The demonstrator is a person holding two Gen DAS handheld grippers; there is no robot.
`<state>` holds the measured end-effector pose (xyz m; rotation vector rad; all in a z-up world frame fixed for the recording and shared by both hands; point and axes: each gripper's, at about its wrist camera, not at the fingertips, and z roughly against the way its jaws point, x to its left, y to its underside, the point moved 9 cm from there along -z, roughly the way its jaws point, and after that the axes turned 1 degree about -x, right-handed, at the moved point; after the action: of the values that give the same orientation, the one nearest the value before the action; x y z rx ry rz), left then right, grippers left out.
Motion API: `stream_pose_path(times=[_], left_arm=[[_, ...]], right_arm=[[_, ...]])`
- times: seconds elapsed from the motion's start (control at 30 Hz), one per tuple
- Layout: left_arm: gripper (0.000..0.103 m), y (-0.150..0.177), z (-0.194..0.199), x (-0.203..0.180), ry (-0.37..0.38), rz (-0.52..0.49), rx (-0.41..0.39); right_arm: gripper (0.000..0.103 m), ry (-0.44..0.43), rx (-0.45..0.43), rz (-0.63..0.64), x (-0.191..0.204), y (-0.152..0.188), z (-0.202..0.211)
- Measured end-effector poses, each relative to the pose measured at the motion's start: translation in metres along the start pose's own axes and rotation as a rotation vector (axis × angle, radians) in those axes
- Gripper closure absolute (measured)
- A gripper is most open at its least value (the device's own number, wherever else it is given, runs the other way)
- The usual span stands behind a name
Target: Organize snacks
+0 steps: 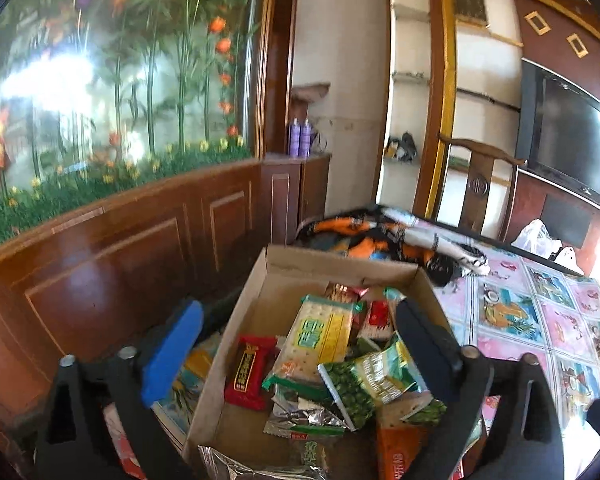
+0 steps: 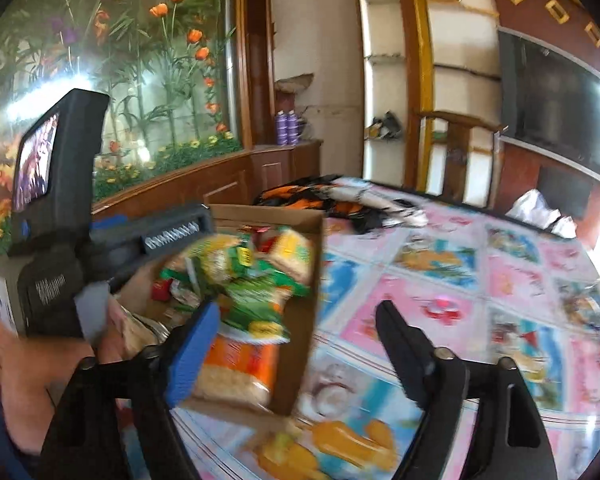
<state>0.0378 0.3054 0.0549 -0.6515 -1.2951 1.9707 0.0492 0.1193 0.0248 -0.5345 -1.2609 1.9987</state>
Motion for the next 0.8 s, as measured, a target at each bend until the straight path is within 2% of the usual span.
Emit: stream_pose_path(times=[0.07,0.13,0.27,0.37,0.43,0.53,0.7,0.8], left_arm=[[0.000,-0.005,0.010,-0.004,-0.026,-0.031,-0.056],[0.000,-0.006,0.017,-0.010,-0.041,-0.062,-0.080],[0.000,0.006,0.022,-0.021,-0.039,-0.099,-0.027],[0.000,0.021,0.024,-0.023,-0.085,-0.137,0.039],[0.000,0.032,0.027,-0.025,-0.087,-0.161,0.078],[0.000,0.044,0.041,-0.027,-0.101,-0.205,0.078],[0.000,0.057,0.056,-0.043,-0.015,-0.231,0.096],[0.000,0.062,0.061,-0.057,-0.035,-0.305,0.074]], right_arm=[[0.013,0.000,0.007,-0.022,-0.010,0.009,0.010],[0.009,0.002,0.029,-0.060,-0.021,0.019,0.016],[0.008,0.029,0.057,-0.086,-0.033,0.030,0.026],[0.005,0.066,0.026,-0.072,-0.041,0.030,0.039],[0.003,0.063,0.009,-0.077,-0.046,0.029,0.050],[0.001,0.026,-0.005,-0.100,-0.052,0.033,0.067],[0.001,0.026,-0.009,-0.146,-0.073,0.042,0.088],[0.001,0.048,0.004,-0.184,-0.088,0.049,0.094]])
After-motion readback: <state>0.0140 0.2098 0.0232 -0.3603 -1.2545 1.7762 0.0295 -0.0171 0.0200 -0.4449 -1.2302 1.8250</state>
